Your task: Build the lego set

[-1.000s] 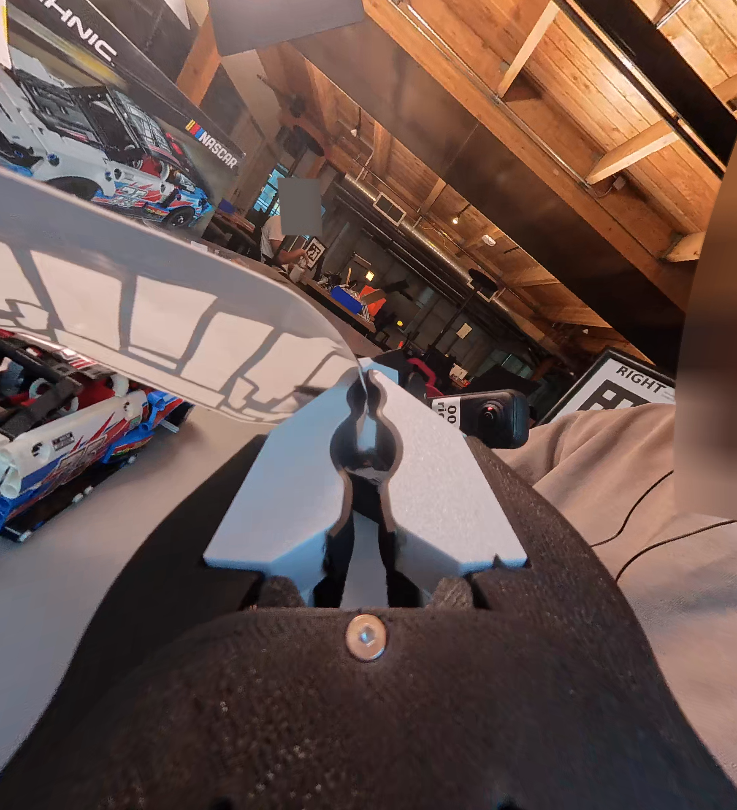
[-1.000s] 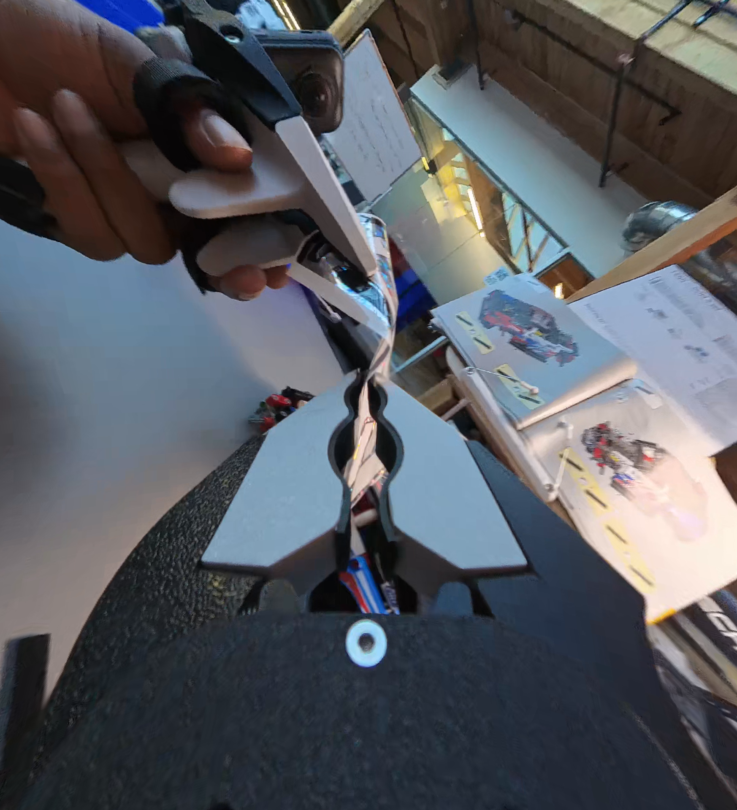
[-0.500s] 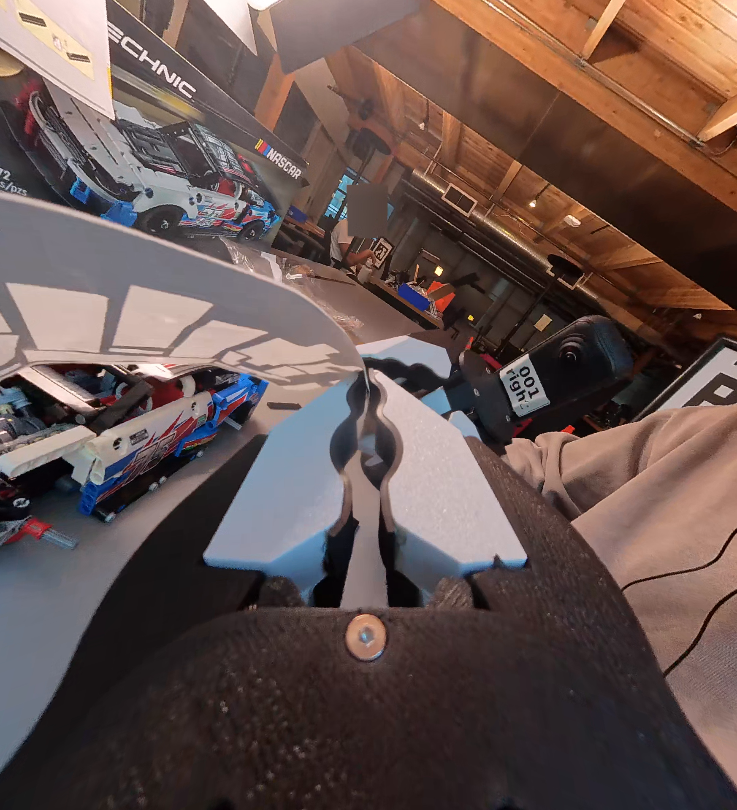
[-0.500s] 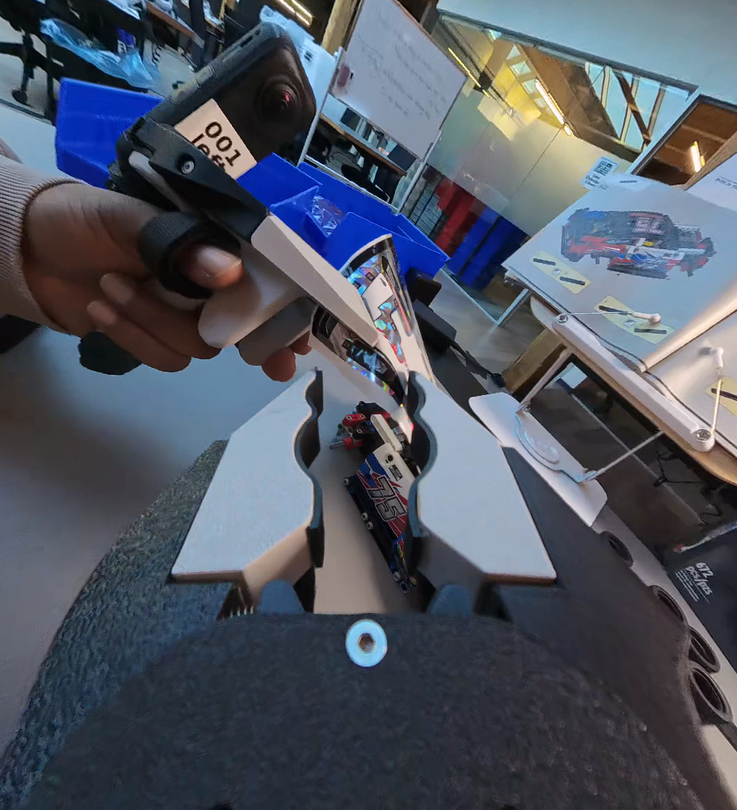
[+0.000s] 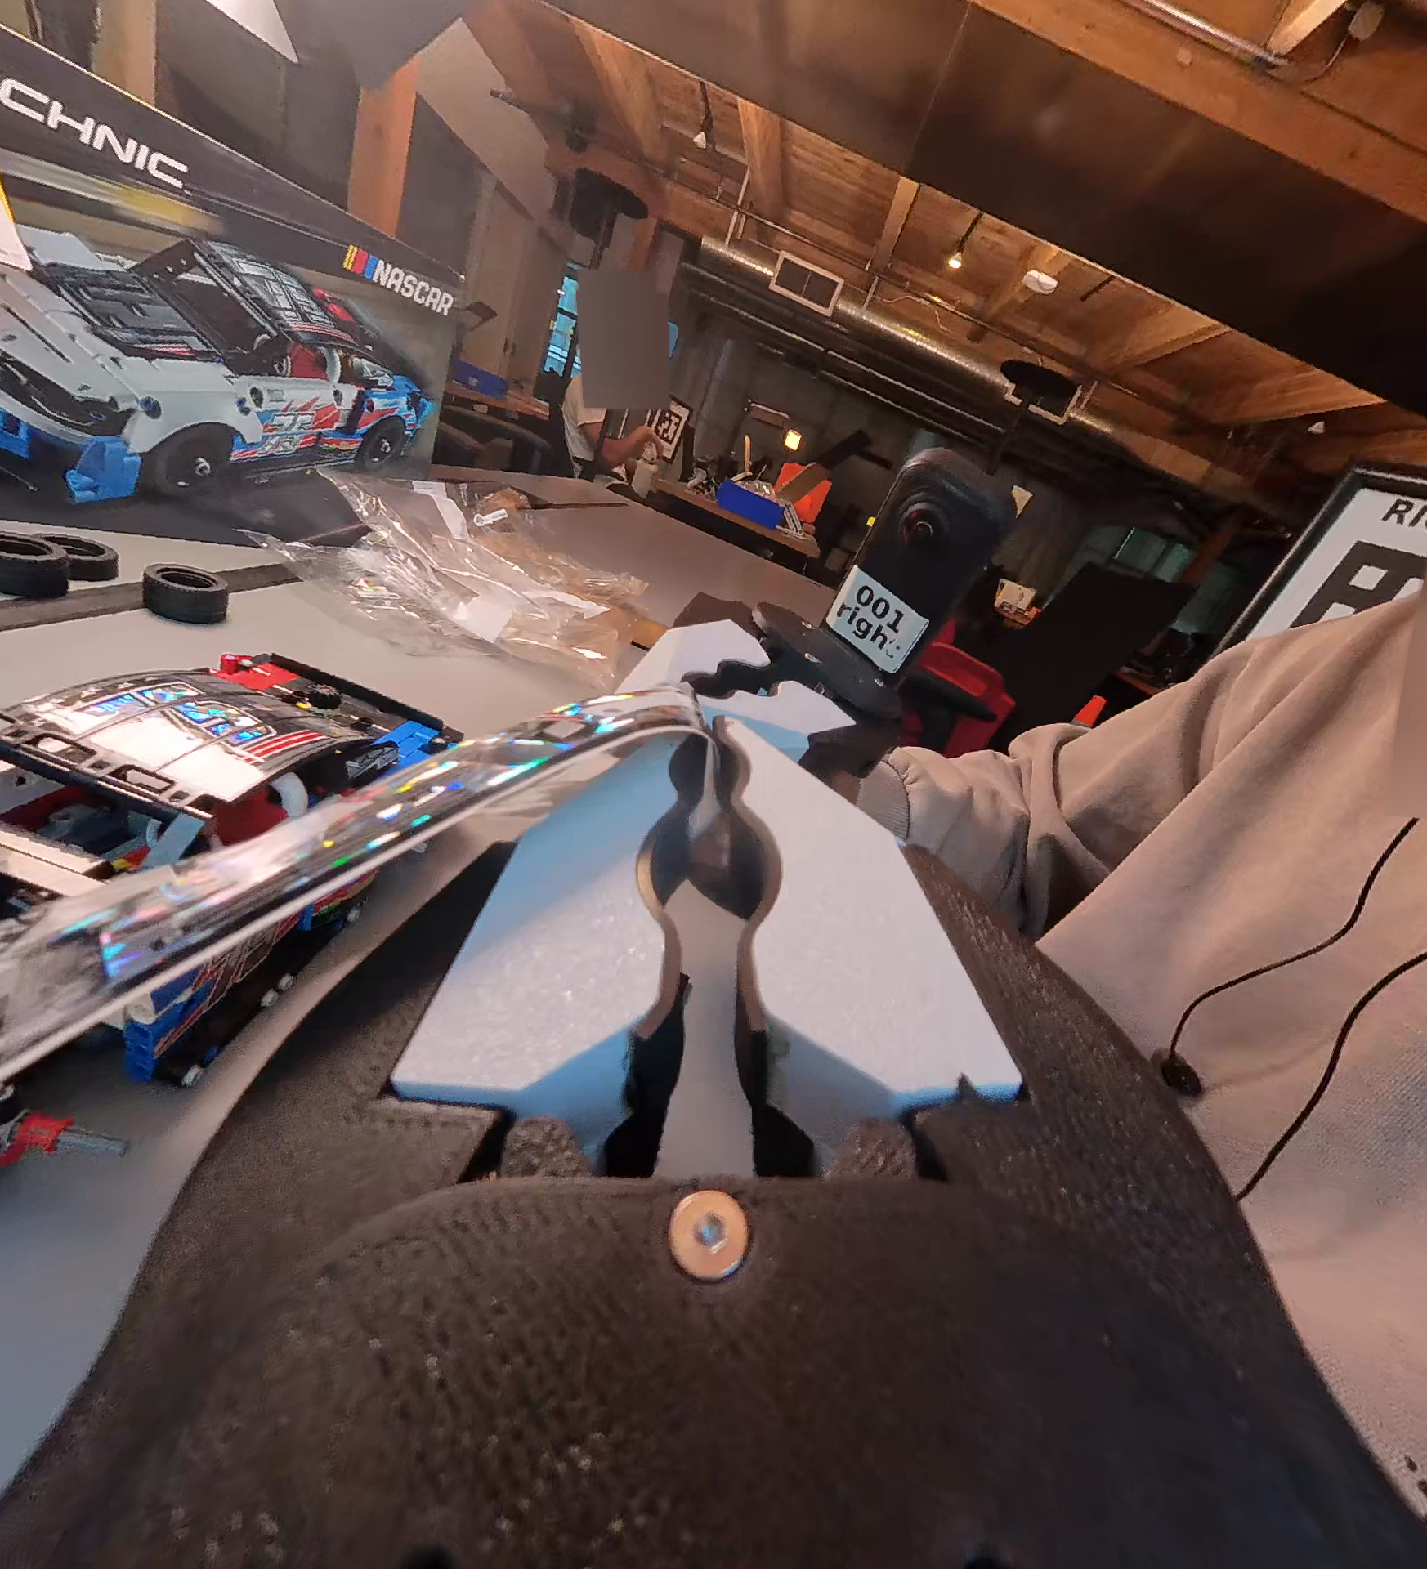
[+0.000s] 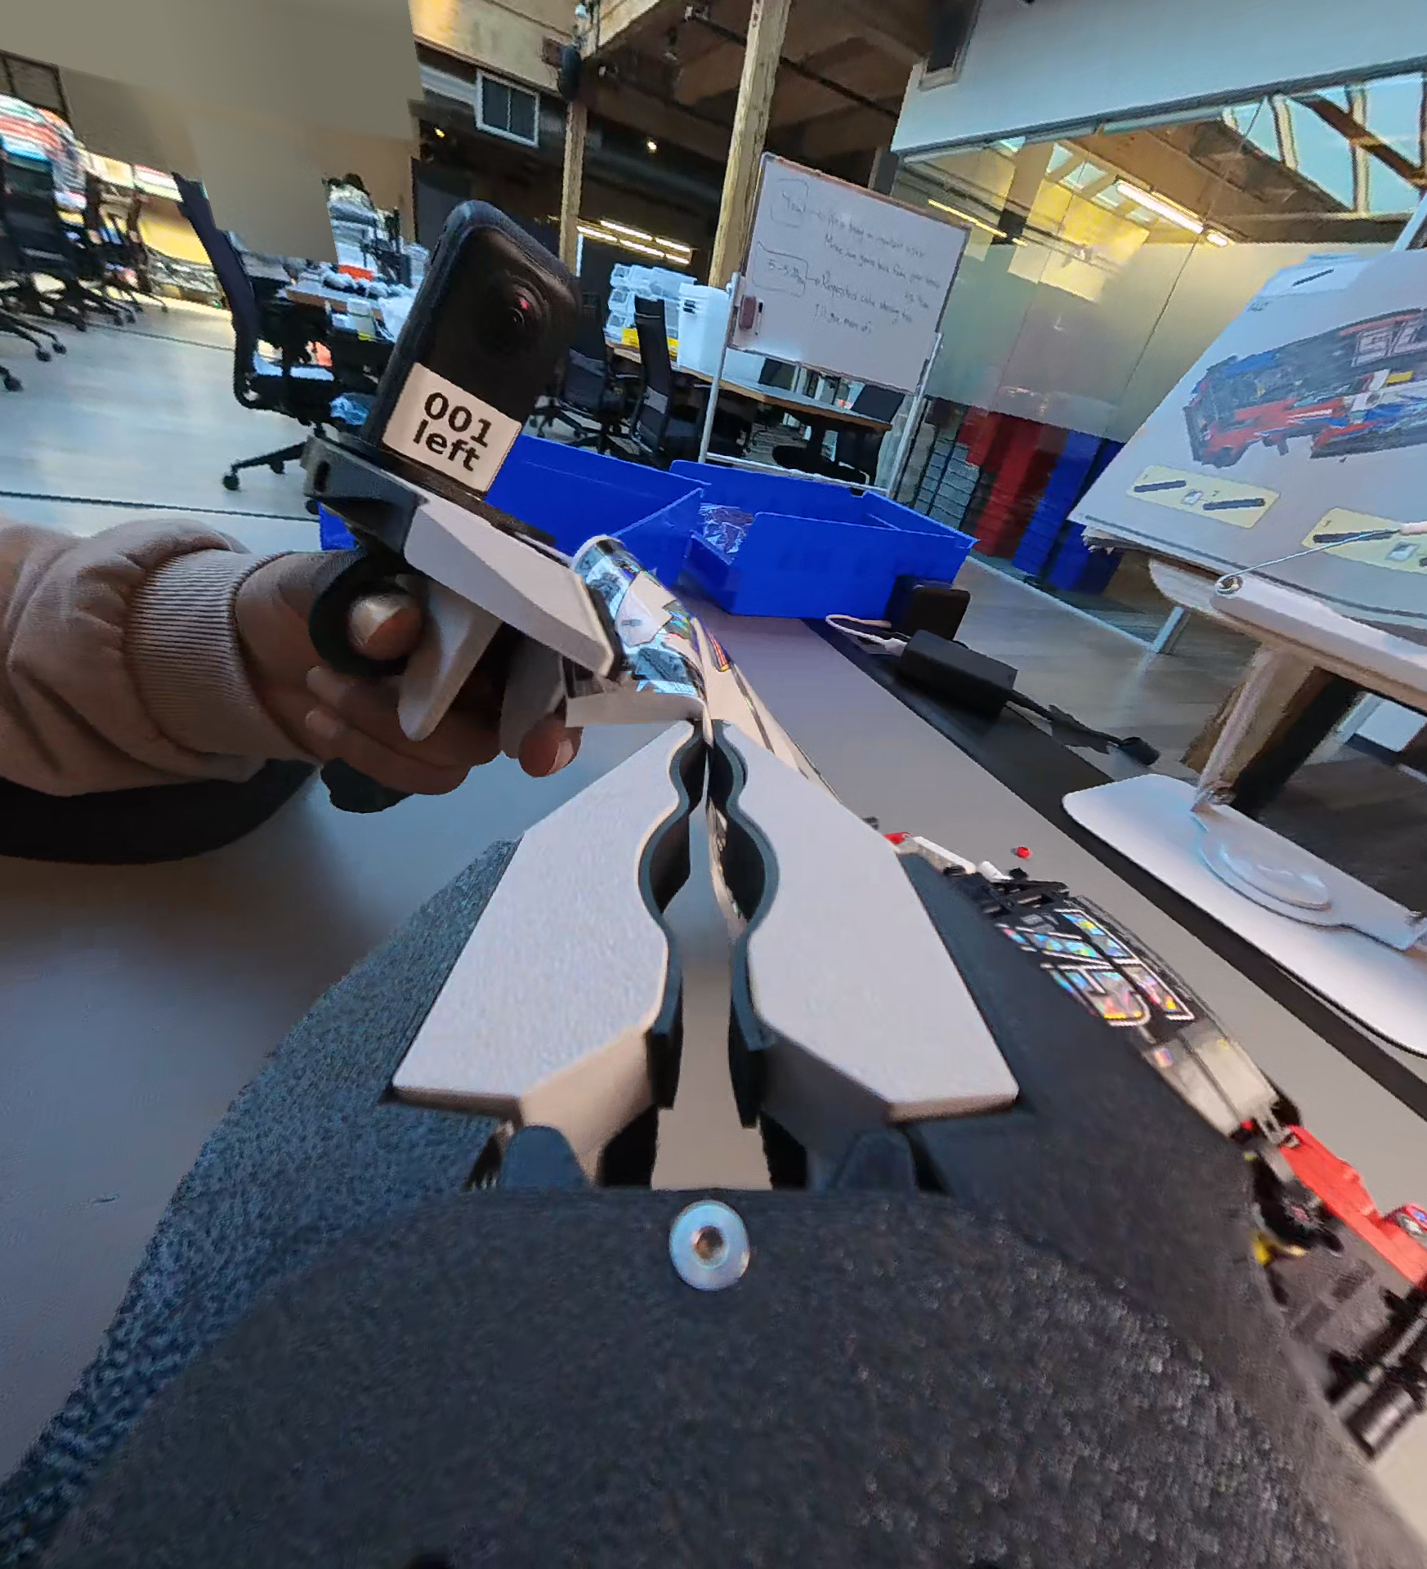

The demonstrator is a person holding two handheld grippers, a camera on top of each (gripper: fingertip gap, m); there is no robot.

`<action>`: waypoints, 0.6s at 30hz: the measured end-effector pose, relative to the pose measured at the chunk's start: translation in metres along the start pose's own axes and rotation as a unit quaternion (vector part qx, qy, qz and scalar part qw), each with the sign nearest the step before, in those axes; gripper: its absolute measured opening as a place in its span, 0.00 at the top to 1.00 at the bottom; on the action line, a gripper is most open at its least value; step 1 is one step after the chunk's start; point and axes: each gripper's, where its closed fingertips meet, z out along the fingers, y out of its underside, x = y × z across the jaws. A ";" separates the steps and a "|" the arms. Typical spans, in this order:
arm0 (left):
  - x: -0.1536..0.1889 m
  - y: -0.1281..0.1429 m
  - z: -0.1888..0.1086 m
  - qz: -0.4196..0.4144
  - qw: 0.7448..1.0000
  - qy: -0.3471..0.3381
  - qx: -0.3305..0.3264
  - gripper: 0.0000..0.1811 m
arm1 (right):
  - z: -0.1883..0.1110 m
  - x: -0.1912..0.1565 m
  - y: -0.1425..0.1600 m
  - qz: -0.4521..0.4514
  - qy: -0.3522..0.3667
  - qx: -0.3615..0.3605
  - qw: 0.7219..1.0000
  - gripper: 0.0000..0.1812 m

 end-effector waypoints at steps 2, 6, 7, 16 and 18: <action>0.000 -0.001 -0.001 0.011 1.000 -0.003 0.001 1.00 | 0.001 -0.007 0.002 0.013 -0.024 -0.006 1.000 1.00; 0.001 0.001 0.001 0.054 0.998 -0.017 -0.007 1.00 | 0.002 -0.020 0.005 0.008 -0.055 -0.017 0.998 0.99; 0.000 0.002 0.002 0.065 0.998 -0.025 -0.012 1.00 | 0.003 -0.023 0.005 0.000 -0.057 -0.018 0.998 0.97; -0.010 0.012 0.004 0.096 0.992 -0.075 -0.042 1.00 | 0.001 -0.035 0.018 -0.080 -0.081 -0.065 0.991 0.89; -0.014 0.014 0.004 0.088 0.992 -0.083 -0.047 1.00 | 0.001 -0.036 0.023 -0.079 -0.089 -0.080 0.990 0.86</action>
